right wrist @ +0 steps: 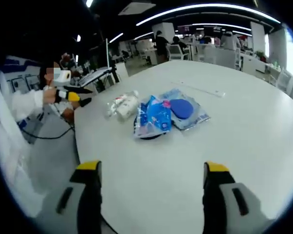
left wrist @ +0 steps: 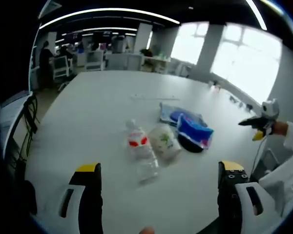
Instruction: Arrange the tabletop items into an orderly group along one side of the table until the central work area is clear of visible clutter.
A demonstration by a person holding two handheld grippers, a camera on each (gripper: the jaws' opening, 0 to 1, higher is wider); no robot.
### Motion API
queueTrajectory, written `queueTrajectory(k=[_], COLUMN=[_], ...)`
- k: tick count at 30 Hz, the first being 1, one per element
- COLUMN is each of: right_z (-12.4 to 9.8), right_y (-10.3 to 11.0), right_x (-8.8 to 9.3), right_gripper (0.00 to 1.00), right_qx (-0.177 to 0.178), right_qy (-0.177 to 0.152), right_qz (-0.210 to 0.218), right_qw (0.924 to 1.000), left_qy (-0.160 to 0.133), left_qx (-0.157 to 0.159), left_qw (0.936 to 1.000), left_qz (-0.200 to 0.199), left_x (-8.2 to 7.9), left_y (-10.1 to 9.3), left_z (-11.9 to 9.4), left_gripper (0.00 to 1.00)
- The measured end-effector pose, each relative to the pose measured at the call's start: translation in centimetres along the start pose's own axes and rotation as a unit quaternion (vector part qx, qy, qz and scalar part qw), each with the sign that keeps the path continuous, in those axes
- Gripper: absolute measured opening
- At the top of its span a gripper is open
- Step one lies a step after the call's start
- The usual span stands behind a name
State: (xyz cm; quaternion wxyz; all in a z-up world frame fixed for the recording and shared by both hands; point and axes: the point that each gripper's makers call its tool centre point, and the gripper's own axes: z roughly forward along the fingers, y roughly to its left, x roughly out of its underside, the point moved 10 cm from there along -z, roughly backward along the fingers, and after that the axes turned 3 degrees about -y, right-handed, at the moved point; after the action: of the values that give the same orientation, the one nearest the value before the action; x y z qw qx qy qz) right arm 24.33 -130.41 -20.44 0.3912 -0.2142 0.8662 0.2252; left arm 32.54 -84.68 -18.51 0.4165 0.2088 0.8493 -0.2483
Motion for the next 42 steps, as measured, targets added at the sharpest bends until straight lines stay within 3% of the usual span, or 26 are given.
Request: queueTrajectory(k=[20,42], right_z=[2.0,2.3], right_y=[0.4,0.7], right_x=[0.3,1.4], right_gripper=[0.85,0.85], right_qx=[-0.014,-0.016], right_qy=[0.007,0.021], right_qz=[0.009,0.019], right_qw=[0.9998,0.9995], left_qy=[0.019,0.041], left_qx=[0.001,0.004], left_qw=[0.9996,0.9989], left_qz=[-0.019,-0.021], left_x=[1.0,1.0], left_y=[0.7,1.1], left_z=[1.7,3.9], left_gripper=[0.95,0.94])
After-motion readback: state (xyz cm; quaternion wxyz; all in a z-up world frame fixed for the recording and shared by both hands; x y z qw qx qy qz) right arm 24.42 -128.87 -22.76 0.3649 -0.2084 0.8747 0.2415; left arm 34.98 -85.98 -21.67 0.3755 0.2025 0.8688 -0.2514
